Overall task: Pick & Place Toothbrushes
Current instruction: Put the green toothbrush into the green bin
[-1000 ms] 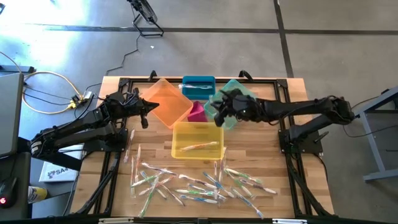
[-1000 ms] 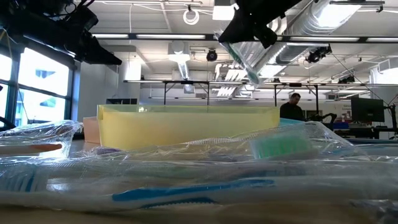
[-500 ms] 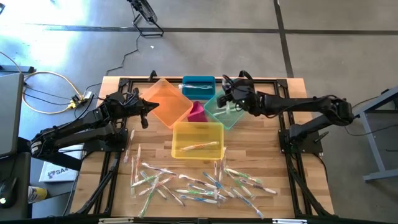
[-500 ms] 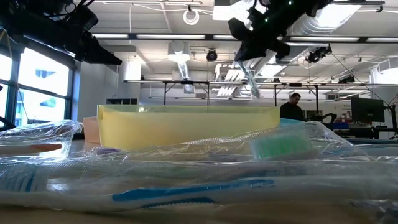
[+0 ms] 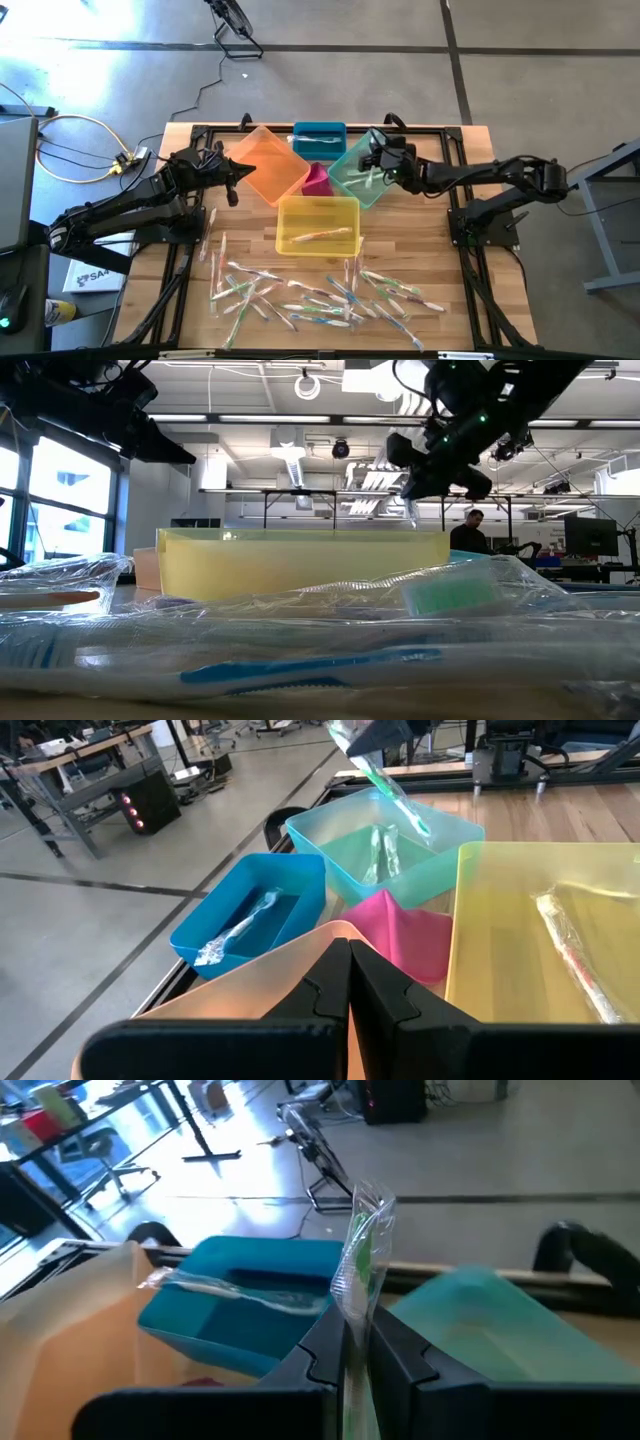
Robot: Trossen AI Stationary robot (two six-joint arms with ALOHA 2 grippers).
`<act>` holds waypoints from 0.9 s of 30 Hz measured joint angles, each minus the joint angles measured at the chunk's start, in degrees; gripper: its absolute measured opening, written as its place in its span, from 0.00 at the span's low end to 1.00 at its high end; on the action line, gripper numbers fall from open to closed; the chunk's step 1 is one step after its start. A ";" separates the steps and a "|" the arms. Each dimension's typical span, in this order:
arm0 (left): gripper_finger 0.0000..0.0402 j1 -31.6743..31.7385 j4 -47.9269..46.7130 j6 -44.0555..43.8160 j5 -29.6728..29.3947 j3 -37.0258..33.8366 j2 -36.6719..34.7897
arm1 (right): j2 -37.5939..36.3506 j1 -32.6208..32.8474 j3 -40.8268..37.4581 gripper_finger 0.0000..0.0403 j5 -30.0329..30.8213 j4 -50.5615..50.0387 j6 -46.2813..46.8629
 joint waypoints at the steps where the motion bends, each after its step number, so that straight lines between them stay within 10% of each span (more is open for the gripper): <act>1: 0.00 0.00 0.01 0.00 0.00 0.00 0.00 | 0.00 0.00 -0.72 0.04 0.15 -0.02 1.14; 15: 0.00 0.00 0.10 0.00 0.00 0.07 0.00 | 0.02 0.03 -5.89 0.05 -0.68 -0.51 10.58; 27: 0.00 0.00 0.01 0.00 -0.01 0.07 -0.01 | 0.01 0.03 -5.89 0.26 -0.82 -0.51 9.29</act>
